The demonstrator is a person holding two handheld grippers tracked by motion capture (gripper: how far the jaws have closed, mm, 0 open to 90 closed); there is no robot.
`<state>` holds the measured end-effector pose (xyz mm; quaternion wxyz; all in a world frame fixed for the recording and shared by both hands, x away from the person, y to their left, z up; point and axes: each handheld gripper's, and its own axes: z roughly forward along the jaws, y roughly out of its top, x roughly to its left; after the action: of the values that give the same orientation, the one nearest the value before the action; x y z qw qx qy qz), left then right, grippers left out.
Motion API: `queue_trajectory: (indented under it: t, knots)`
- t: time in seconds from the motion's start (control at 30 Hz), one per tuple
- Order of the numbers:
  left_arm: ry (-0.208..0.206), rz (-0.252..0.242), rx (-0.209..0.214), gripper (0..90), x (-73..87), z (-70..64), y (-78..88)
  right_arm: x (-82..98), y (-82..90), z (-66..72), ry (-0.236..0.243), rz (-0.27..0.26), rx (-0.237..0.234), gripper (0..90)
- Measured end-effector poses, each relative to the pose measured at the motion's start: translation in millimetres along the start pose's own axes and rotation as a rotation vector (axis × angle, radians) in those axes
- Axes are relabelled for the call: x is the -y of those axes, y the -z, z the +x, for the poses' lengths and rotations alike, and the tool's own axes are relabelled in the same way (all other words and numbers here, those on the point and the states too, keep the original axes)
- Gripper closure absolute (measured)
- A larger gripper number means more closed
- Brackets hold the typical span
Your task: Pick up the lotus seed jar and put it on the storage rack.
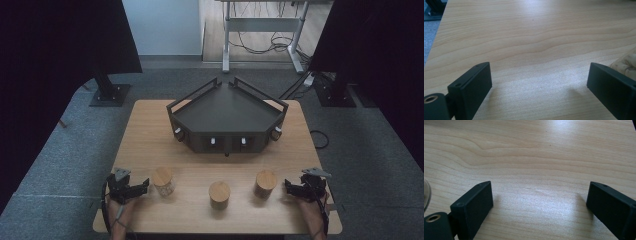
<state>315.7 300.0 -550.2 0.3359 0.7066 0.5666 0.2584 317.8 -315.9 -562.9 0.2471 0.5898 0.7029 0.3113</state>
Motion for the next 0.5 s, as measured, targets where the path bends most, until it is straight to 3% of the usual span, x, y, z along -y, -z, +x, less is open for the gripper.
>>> queue_trajectory:
  t: [0.5]
  knots:
    - [-0.012,-0.034,-0.007,6.0,-2.6,-0.3,5.6,0.0,0.0,0.3,0.004,0.000,-0.005,6.3]
